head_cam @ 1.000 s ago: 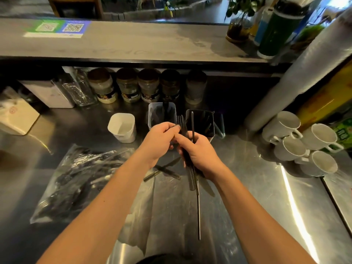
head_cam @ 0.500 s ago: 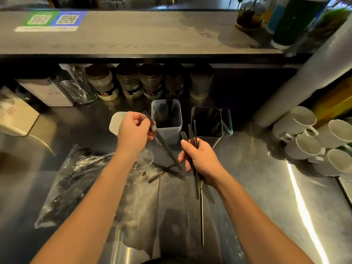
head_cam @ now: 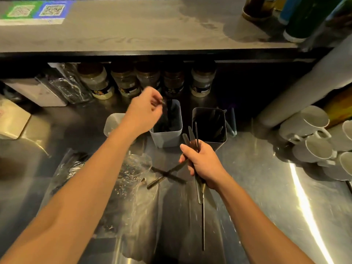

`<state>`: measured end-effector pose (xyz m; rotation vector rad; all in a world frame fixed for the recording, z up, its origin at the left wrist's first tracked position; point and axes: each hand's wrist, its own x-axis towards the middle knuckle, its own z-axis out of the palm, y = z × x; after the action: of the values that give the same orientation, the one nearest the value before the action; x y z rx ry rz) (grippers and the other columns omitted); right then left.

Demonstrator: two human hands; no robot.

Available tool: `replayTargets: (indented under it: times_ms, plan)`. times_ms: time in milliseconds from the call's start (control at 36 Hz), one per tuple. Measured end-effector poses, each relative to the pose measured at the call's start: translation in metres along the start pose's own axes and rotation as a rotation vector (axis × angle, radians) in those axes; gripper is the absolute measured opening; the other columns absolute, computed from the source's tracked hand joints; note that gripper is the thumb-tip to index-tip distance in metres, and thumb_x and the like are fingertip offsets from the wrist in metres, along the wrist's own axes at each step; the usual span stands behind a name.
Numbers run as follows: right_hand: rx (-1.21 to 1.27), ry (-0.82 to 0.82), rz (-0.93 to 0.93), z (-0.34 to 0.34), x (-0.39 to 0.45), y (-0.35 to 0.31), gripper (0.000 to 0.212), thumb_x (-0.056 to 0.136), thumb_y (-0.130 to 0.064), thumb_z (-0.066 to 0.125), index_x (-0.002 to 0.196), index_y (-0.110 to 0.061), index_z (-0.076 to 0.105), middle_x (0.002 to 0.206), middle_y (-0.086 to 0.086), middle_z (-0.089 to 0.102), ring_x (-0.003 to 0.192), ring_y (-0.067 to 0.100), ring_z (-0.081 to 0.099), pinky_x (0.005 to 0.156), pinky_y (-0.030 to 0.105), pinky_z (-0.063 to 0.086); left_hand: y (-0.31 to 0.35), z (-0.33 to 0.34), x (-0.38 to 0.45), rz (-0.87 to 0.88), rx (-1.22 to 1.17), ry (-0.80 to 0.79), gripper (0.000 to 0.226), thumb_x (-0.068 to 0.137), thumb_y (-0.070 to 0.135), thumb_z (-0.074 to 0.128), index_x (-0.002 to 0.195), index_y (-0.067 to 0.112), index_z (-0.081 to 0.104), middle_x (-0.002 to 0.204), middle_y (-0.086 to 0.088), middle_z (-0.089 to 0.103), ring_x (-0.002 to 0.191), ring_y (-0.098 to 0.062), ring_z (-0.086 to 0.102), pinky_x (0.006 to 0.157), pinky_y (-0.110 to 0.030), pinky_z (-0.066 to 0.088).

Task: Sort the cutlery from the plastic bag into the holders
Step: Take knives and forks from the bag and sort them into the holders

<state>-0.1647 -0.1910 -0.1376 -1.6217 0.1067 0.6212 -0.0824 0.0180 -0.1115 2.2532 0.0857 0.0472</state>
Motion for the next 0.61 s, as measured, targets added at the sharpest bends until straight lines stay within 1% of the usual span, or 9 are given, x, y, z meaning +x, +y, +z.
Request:
replayTargets:
  times_ms: [56, 111, 167, 222, 278, 389, 472, 556, 611]
  plan:
    - [-0.009, 0.007, 0.006, -0.002, 0.001, 0.002, 0.030, 0.101, -0.033, 0.058, 0.109, -0.004, 0.052, 0.084, 0.004, 0.074, 0.049, 0.014, 0.049, 0.050, 0.024, 0.044, -0.011, 0.003, 0.014, -0.015, 0.211, -0.220, 0.036, 0.087, 0.006, 0.058, 0.116, 0.026, 0.056, 0.108, 0.008, 0.063, 0.096, -0.012, 0.060, 0.084, -0.030, 0.051]
    - [-0.022, 0.015, 0.008, -0.003, 0.002, 0.005, 0.031, 0.101, -0.032, 0.058, 0.109, -0.003, 0.052, 0.082, 0.004, 0.074, 0.049, 0.014, 0.049, 0.050, 0.025, 0.045, -0.022, 0.007, 0.029, 0.032, 0.532, -0.237, 0.043, 0.086, 0.004, 0.057, 0.123, 0.026, 0.060, 0.121, 0.002, 0.059, 0.115, -0.021, 0.050, 0.097, -0.040, 0.047]
    - [-0.026, 0.012, 0.011, -0.003, 0.003, 0.007, 0.031, 0.101, -0.033, 0.057, 0.109, -0.003, 0.052, 0.082, 0.005, 0.073, 0.049, 0.015, 0.049, 0.049, 0.025, 0.045, -0.030, 0.013, 0.041, 0.121, 0.942, -0.248, 0.037, 0.090, 0.012, 0.058, 0.125, 0.024, 0.061, 0.129, -0.006, 0.051, 0.125, -0.030, 0.038, 0.104, -0.045, 0.039]
    - [-0.025, 0.015, 0.018, -0.002, 0.003, 0.009, 0.034, 0.100, -0.033, 0.058, 0.107, -0.001, 0.051, 0.081, 0.005, 0.073, 0.050, 0.017, 0.049, 0.049, 0.026, 0.044, -0.030, 0.020, 0.048, 0.175, 1.230, -0.296, 0.031, 0.093, 0.022, 0.060, 0.124, 0.020, 0.062, 0.132, -0.010, 0.043, 0.127, -0.033, 0.035, 0.104, -0.044, 0.037]
    - [-0.033, 0.024, 0.021, -0.002, 0.003, 0.012, 0.034, 0.100, -0.034, 0.058, 0.104, -0.001, 0.051, 0.079, 0.004, 0.072, 0.049, 0.018, 0.050, 0.048, 0.026, 0.044, -0.026, 0.025, 0.052, 0.194, 1.380, -0.326, 0.031, 0.092, 0.023, 0.061, 0.123, 0.020, 0.063, 0.134, -0.011, 0.039, 0.126, -0.033, 0.035, 0.102, -0.041, 0.039]
    - [-0.020, 0.032, 0.019, -0.002, 0.001, 0.015, 0.025, 0.100, -0.033, 0.059, 0.096, -0.010, 0.052, 0.076, 0.001, 0.071, 0.048, 0.016, 0.050, 0.048, 0.026, 0.043, -0.024, 0.030, 0.054, 0.230, 1.492, -0.299, 0.032, 0.093, 0.022, 0.060, 0.125, 0.023, 0.061, 0.133, -0.010, 0.040, 0.125, -0.032, 0.037, 0.098, -0.039, 0.041]
    - [0.011, 0.033, 0.025, -0.004, -0.002, 0.017, 0.021, 0.100, -0.033, 0.059, 0.096, -0.014, 0.052, 0.075, 0.001, 0.070, 0.047, 0.014, 0.049, 0.048, 0.025, 0.043, -0.023, 0.026, 0.052, 0.283, 1.482, -0.288, 0.028, 0.094, 0.020, 0.057, 0.122, 0.019, 0.061, 0.128, -0.010, 0.048, 0.121, -0.032, 0.043, 0.097, -0.041, 0.041]
    - [0.009, 0.042, 0.018, -0.007, -0.007, 0.019, 0.021, 0.100, -0.033, 0.058, 0.098, -0.013, 0.053, 0.075, 0.000, 0.070, 0.047, 0.013, 0.049, 0.048, 0.024, 0.043, -0.007, 0.008, 0.047, 0.216, 1.321, -0.269, 0.016, 0.094, 0.020, 0.062, 0.110, 0.021, 0.061, 0.111, -0.005, 0.066, 0.108, -0.028, 0.060, 0.096, -0.041, 0.042]
    - [0.015, 0.048, 0.015, -0.009, -0.009, 0.020, 0.022, 0.101, -0.034, 0.058, 0.100, -0.013, 0.053, 0.075, 0.000, 0.070, 0.047, 0.013, 0.050, 0.049, 0.025, 0.044, 0.012, -0.011, 0.039, 0.180, 1.130, -0.169, 0.008, 0.096, 0.025, 0.061, 0.104, 0.025, 0.060, 0.105, -0.005, 0.068, 0.103, -0.030, 0.062, 0.090, -0.041, 0.044]
